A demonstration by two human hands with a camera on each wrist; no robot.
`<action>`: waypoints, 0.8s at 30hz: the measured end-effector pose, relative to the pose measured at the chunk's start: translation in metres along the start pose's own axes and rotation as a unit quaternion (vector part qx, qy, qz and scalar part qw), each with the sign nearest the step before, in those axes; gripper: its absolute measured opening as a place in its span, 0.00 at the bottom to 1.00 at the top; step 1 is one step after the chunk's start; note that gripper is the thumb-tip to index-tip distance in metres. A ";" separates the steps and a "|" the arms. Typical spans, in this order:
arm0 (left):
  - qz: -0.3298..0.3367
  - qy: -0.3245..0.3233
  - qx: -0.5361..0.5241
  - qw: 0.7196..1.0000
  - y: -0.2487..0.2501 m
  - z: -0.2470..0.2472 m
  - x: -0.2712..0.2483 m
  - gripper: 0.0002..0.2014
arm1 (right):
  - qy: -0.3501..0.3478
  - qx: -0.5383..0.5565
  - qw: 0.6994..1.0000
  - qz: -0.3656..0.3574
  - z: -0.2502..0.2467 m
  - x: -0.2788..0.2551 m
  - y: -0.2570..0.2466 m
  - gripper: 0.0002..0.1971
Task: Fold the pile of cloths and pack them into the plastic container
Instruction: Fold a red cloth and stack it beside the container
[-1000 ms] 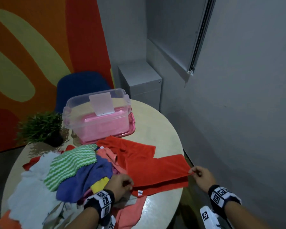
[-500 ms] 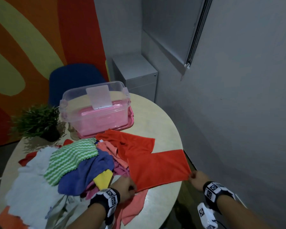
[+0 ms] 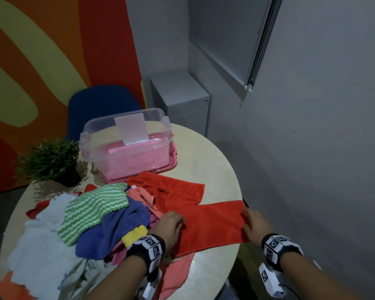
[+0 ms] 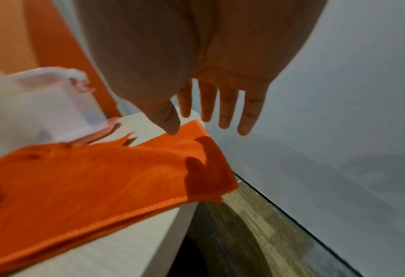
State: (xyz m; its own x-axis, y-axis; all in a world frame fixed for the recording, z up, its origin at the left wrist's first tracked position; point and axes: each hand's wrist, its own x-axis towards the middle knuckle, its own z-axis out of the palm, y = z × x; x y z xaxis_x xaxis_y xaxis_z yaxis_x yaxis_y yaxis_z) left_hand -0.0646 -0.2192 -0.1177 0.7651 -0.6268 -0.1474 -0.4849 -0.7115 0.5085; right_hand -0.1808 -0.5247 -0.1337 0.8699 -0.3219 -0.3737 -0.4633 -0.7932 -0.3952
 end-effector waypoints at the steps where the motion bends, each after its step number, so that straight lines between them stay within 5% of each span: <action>1: -0.001 0.017 0.009 1.000 0.000 0.001 0.009 0.14 | -0.007 -0.018 0.999 -0.050 0.000 0.008 0.002 0.30; 5: -0.112 -0.009 0.054 0.992 -0.003 0.009 0.033 0.25 | -0.113 -0.129 0.973 -0.157 0.005 0.035 0.009 0.34; 8: -0.203 -0.051 0.089 0.974 -0.009 0.019 0.035 0.23 | -0.167 -0.211 0.949 -0.168 0.004 0.046 0.015 0.38; 13: -0.266 -0.104 0.139 0.948 -0.010 0.021 0.029 0.21 | -0.209 -0.260 0.920 -0.205 -0.017 0.071 0.019 0.42; 18: -0.279 -0.118 0.156 0.940 -0.009 0.025 0.020 0.27 | -0.190 -0.307 0.905 -0.224 -0.036 0.101 -0.008 0.49; 22: -0.289 -0.111 0.104 0.945 -0.007 0.021 0.015 0.25 | -0.111 -0.248 0.930 -0.247 -0.027 0.085 -0.031 0.38; 24: -0.296 -0.105 0.047 0.948 -0.007 0.016 0.015 0.23 | -0.128 -0.251 0.934 -0.219 -0.016 0.071 -0.032 0.34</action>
State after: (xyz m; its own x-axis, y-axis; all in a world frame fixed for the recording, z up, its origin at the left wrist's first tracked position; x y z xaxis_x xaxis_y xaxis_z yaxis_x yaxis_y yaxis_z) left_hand -0.0562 -0.2283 -0.1370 0.8191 -0.1500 -0.5537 -0.0390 -0.9775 0.2071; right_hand -0.1015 -0.5309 -0.1343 0.8589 0.1742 -0.4815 0.1222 -0.9829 -0.1376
